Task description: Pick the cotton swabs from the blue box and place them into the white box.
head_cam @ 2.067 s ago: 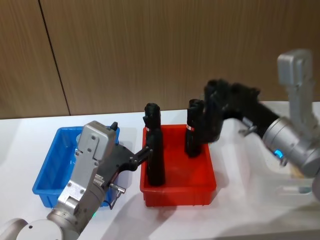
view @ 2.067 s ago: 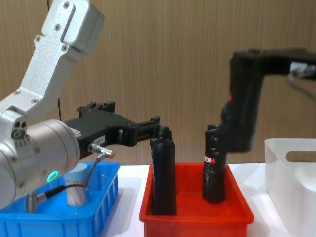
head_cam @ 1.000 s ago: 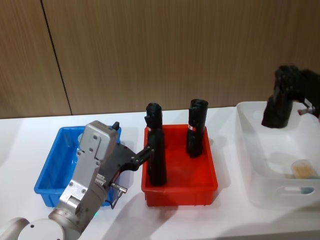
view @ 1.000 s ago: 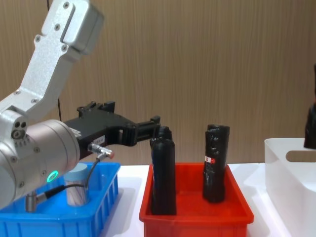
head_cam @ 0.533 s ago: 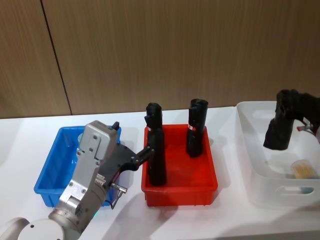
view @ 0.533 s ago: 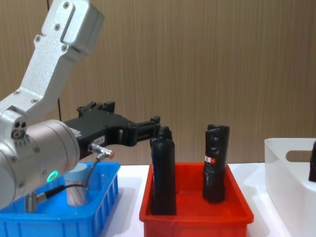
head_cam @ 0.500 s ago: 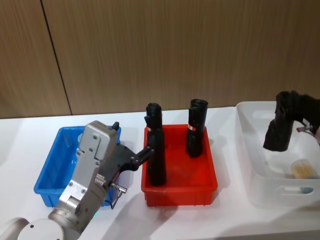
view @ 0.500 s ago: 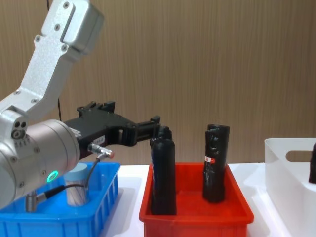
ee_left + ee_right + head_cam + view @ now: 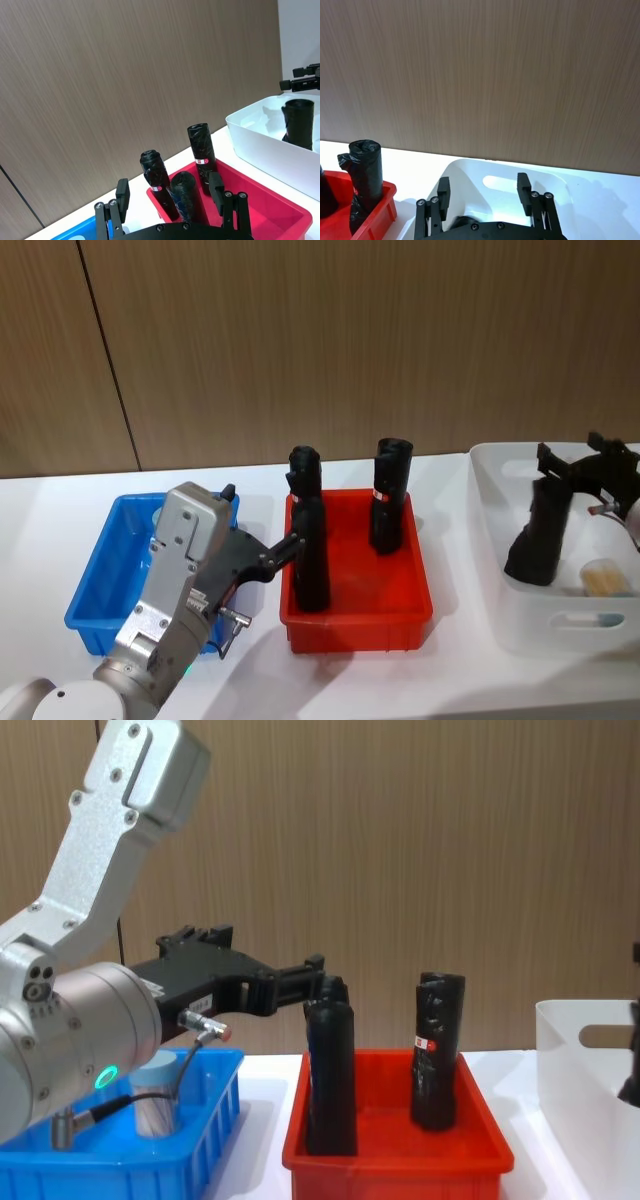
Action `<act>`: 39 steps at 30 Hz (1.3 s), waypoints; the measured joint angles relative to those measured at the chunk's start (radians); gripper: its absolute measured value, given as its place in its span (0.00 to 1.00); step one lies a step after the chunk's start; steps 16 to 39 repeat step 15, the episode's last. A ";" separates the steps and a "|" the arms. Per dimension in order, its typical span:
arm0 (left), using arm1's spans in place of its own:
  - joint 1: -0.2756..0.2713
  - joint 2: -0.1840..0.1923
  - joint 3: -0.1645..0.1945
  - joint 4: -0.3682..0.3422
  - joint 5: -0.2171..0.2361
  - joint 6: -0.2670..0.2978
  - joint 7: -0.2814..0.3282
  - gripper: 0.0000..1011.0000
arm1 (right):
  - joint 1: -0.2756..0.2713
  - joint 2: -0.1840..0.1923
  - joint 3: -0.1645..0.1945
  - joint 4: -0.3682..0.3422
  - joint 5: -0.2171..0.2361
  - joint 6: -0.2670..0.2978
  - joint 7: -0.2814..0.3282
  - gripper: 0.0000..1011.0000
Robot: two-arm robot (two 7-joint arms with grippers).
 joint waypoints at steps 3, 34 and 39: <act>0.000 0.000 0.000 0.000 0.000 0.000 0.000 0.99 | -0.004 0.001 0.000 -0.004 0.000 -0.002 0.002 0.86; 0.000 0.000 0.000 0.000 0.000 0.000 0.000 0.99 | -0.015 0.003 0.001 -0.017 0.001 -0.007 0.006 0.99; 0.000 0.000 0.000 0.000 0.000 0.000 0.000 0.99 | -0.015 0.003 0.001 -0.017 0.001 -0.007 0.006 0.99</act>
